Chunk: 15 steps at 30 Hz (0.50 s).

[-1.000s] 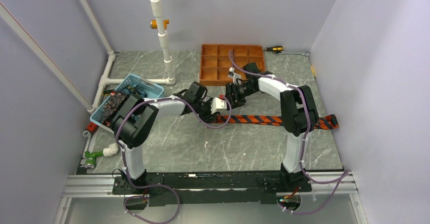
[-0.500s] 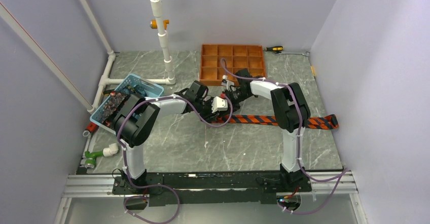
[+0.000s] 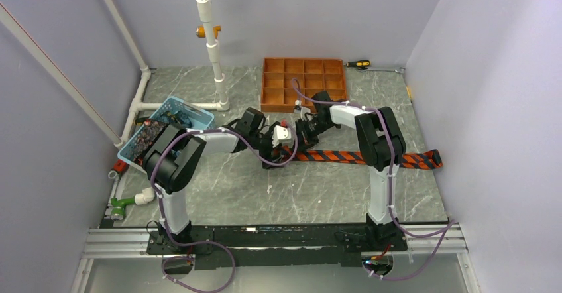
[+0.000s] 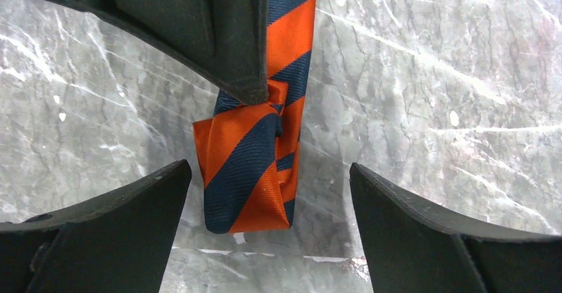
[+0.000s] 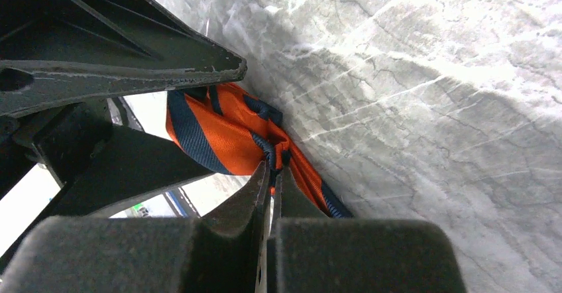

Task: Roll the ties
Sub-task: Roll the tie at the center of the board.

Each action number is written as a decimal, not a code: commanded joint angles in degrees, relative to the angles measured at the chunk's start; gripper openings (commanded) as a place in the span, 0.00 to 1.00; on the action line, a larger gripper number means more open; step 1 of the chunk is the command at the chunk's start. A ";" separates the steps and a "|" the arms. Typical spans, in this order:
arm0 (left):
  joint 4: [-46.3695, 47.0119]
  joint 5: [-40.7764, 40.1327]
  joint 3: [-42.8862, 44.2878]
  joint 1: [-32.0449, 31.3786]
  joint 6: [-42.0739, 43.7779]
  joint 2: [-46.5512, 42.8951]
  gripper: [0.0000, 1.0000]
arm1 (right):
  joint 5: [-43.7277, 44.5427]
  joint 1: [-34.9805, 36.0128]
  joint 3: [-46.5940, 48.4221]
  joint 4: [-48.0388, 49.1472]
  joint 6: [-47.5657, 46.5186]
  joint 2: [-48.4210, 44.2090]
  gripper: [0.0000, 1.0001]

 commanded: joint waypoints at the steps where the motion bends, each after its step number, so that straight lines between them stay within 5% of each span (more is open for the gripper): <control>1: 3.99 1.37 1.48 -1.14 -1.87 0.32 0.97 | 2.80 -0.03 -0.55 -1.28 -2.69 0.76 0.00; 9: 1.55 -3.74 4.06 -4.10 -1.20 4.80 0.95 | 1.30 0.16 -0.99 -0.58 -2.54 -1.34 0.00; 15: -0.20 -4.97 3.04 -4.08 2.38 5.89 0.80 | -0.51 0.34 -0.98 -0.15 -1.54 -4.18 0.00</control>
